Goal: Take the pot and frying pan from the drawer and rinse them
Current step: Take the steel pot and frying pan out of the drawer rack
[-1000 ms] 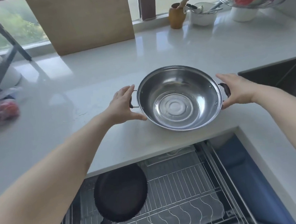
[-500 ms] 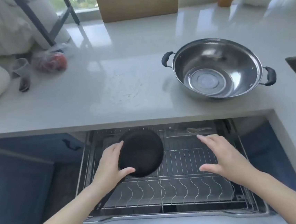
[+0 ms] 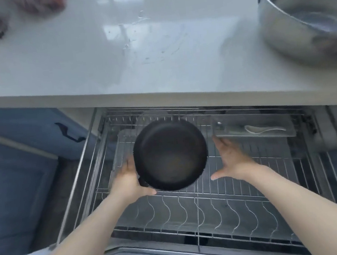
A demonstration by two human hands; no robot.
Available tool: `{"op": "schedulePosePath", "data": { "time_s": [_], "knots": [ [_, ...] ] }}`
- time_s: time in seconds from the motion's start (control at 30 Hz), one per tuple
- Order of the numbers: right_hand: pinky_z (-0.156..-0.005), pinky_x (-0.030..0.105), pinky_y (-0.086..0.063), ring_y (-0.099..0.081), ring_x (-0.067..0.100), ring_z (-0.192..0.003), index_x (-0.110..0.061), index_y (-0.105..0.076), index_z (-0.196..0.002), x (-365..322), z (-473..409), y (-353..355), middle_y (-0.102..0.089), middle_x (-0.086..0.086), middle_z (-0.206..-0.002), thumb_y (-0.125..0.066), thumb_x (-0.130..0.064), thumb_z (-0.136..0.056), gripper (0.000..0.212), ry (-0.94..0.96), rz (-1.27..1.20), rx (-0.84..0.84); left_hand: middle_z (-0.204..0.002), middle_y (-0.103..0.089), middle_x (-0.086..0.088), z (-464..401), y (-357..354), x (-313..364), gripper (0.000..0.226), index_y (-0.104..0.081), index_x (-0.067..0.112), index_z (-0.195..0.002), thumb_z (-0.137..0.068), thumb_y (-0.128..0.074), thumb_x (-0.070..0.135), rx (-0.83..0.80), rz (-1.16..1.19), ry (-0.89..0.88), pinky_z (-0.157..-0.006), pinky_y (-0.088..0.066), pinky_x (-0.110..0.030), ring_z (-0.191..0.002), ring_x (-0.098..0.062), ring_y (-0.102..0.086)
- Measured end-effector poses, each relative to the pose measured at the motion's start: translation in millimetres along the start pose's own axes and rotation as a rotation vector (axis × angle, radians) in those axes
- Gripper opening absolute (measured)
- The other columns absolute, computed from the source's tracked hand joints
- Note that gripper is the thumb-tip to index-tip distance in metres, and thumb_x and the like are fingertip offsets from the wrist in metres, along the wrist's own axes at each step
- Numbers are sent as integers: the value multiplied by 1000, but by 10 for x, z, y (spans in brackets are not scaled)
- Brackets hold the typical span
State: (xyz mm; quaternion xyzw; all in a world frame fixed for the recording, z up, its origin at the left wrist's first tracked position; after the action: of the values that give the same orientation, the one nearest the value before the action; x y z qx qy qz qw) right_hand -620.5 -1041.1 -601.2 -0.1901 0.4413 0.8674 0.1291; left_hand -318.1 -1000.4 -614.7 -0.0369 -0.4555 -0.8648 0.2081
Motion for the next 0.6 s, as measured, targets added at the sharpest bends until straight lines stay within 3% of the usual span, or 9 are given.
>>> {"op": "schedulePosePath", "data": {
  "time_s": [0.17, 0.33, 0.4, 0.47, 0.6],
  "knots": [
    [-118, 32, -11, -6, 21, -150, -20, 7, -156, 53, -318, -205, -5, 4, -164, -92, -33, -61, 138, 26, -99, -31, -155, -23, -2, -242, -111, -35, 144, 1, 31, -153, -46, -95, 40, -41, 126, -21, -107, -36, -39, -140, -27, -30],
    [-115, 26, -13, -12, 20, -149, -21, 9, -156, -9, -471, -256, -10, -1, -163, -94, -25, -58, 142, 61, -140, -86, -141, -39, 6, -321, -158, -55, 146, -5, 42, -148, -34, -95, 34, -42, 279, -26, -98, -48, -41, -125, -25, -48],
    [-110, 20, -17, -21, 11, -144, -28, 3, -155, -43, -483, -259, -23, -11, -153, -95, -19, -56, 139, 99, -197, -104, -138, -40, 10, -319, -198, -52, 148, 3, 43, -149, -41, -96, 24, -76, 364, -42, -92, -47, -33, -120, -19, -49],
    [-107, 16, -14, -18, -1, -135, -37, 7, -152, -72, -456, -246, -23, -18, -146, -94, -14, -57, 140, 123, -236, -115, -138, -41, 9, -301, -220, -18, 149, 10, 41, -149, -47, -95, 15, -98, 394, -47, -86, -44, -27, -116, -16, -49],
    [-104, 15, -17, -20, -7, -127, -64, 12, -126, -145, -389, -154, -20, -28, -135, -92, -8, -59, 136, 181, -309, -112, -126, -50, 6, -267, -179, 34, 137, 2, 41, -147, -54, -91, 4, -129, 473, -41, -67, -46, -15, -111, -18, -54]
  ]
}}
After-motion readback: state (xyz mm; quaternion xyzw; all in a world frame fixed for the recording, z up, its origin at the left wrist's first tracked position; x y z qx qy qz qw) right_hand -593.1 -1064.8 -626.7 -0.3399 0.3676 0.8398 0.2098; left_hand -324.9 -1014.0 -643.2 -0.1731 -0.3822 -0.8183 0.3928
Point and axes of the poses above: each hand's wrist, its own z-axis away from the middle knuckle, its own y-axis out of the back of the hand, x = y × z, the point moved 8 cm from there along -z, towards the middle knuckle
